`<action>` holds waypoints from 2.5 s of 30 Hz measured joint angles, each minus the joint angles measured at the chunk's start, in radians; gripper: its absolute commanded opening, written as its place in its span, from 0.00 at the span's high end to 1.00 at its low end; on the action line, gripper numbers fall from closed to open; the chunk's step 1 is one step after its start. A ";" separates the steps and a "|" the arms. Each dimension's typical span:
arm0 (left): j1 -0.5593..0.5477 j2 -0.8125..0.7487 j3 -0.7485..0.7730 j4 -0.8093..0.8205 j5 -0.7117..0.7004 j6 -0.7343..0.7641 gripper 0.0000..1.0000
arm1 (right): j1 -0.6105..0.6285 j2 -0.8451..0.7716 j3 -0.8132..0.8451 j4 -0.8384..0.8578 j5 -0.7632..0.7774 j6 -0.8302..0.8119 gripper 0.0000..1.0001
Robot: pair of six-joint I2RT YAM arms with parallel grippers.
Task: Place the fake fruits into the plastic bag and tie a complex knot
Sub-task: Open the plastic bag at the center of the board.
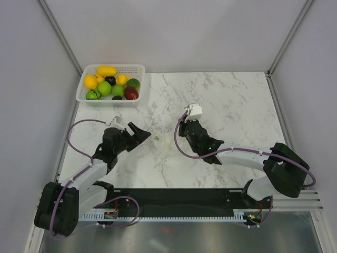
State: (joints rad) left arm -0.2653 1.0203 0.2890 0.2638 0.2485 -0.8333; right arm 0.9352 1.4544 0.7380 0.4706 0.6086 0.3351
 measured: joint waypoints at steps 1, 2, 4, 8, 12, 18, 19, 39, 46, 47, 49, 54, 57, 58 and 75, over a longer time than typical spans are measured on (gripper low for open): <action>0.000 0.003 0.002 -0.002 -0.007 -0.041 0.01 | 0.002 0.000 -0.001 0.006 0.002 -0.001 1.00; 0.000 0.005 0.007 -0.005 -0.011 -0.080 0.01 | 0.004 0.000 -0.003 0.010 0.003 -0.002 1.00; 0.000 0.006 0.017 -0.006 -0.015 -0.161 0.01 | 0.008 0.000 -0.005 0.016 0.010 -0.003 1.00; -0.001 0.006 0.028 -0.004 -0.031 -0.282 0.03 | 0.017 0.000 -0.013 0.038 0.022 -0.006 1.00; -0.010 0.032 0.037 -0.002 -0.043 -0.365 0.07 | 0.024 0.000 -0.017 0.053 0.027 -0.009 1.00; -0.046 0.139 0.052 0.012 -0.048 -0.436 0.64 | 0.032 0.000 -0.017 0.068 0.036 -0.010 1.00; -0.050 0.156 0.052 0.022 -0.050 -0.441 0.80 | 0.033 0.000 -0.017 0.069 0.036 -0.010 1.00; 0.181 -0.095 0.056 -0.107 -0.140 -0.301 0.98 | -0.355 -0.543 -0.315 -0.364 0.123 0.465 0.24; 0.185 -0.104 0.040 -0.111 -0.129 -0.233 0.98 | -0.357 -0.691 -0.320 -0.473 0.022 0.401 0.13; 0.185 -0.104 0.039 -0.111 -0.124 -0.225 0.98 | -0.357 -0.692 -0.313 -0.481 0.003 0.388 0.12; 0.185 -0.104 0.033 -0.110 -0.115 -0.213 0.98 | -0.357 -0.681 -0.291 -0.489 -0.047 0.359 0.07; 0.185 -0.104 0.013 -0.113 -0.106 -0.183 0.68 | -0.357 -0.561 -0.211 -0.488 -0.163 0.322 0.04; 0.185 -0.105 0.013 -0.116 -0.097 -0.148 0.27 | -0.356 -0.448 -0.189 -0.486 -0.213 0.327 0.05; 0.185 -0.107 0.013 -0.121 -0.094 -0.140 0.24 | -0.357 -0.421 -0.189 -0.490 -0.220 0.332 0.05; 0.176 -0.303 0.171 -0.342 -0.077 -0.024 0.02 | -0.363 -0.221 -0.063 -0.432 -0.363 0.245 0.83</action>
State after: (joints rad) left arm -0.0895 0.7170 0.4603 -0.0780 0.1715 -0.8577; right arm 0.5724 1.2335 0.6750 0.0387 0.2455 0.5804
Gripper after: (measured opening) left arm 0.973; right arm 0.065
